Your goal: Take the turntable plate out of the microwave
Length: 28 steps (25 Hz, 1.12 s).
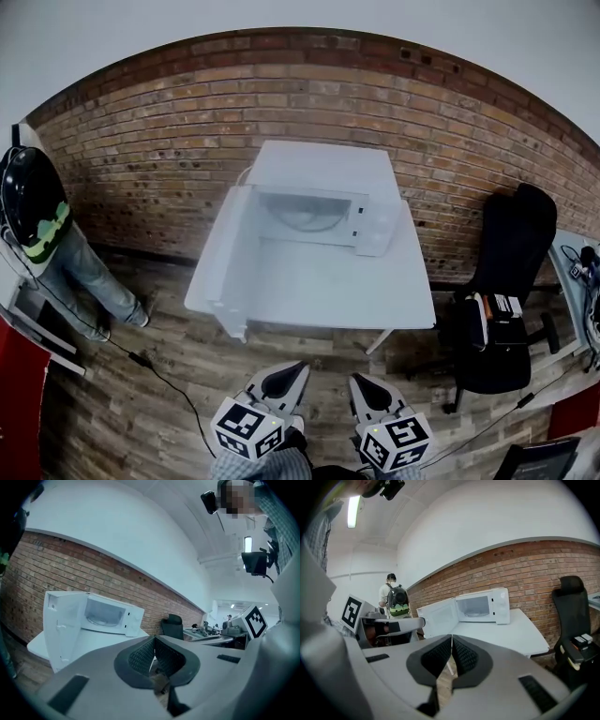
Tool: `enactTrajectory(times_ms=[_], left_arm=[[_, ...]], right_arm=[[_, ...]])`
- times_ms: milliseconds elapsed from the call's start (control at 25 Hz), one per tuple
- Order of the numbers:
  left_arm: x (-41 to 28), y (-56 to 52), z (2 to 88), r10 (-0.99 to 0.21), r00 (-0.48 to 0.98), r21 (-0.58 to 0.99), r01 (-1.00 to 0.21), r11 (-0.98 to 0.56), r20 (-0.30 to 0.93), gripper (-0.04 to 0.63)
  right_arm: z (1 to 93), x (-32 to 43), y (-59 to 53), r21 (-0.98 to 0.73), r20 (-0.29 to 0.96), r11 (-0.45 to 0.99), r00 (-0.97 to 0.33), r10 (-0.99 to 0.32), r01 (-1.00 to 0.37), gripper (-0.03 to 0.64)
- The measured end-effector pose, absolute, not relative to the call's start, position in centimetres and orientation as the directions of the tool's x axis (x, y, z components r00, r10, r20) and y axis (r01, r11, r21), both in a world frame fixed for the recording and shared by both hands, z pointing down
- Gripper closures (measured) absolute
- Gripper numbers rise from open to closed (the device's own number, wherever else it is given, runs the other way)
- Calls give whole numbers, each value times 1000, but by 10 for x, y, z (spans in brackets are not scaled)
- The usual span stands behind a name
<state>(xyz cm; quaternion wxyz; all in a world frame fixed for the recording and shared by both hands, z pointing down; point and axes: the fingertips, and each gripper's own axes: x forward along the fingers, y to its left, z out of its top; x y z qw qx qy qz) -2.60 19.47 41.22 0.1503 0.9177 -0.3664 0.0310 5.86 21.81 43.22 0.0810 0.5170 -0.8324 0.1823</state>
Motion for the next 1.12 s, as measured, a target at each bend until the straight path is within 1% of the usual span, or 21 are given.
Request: enactTrajectory(times_ms=[200,480,880,1120], left_arm=[[-32,141,410,-644,748,254,-661,-706,159,588],[-36,94,410,-607,782,269,-621,-737,142,588],[-40,46,431,-609,772,302,-633,-713,181,588],[-35,0,437,-647,739,322,-669,-670,187,588]], right_arm=[[429,48,161,-216,320,382,-435,-842,-899,598],[426,31,109,-198,330,373,-420,-846,-906,598],[441,32,52,-199,362,372,-421,-832,-907,598],[449,49,1,-222,361,385,-442,-821,-896,598]])
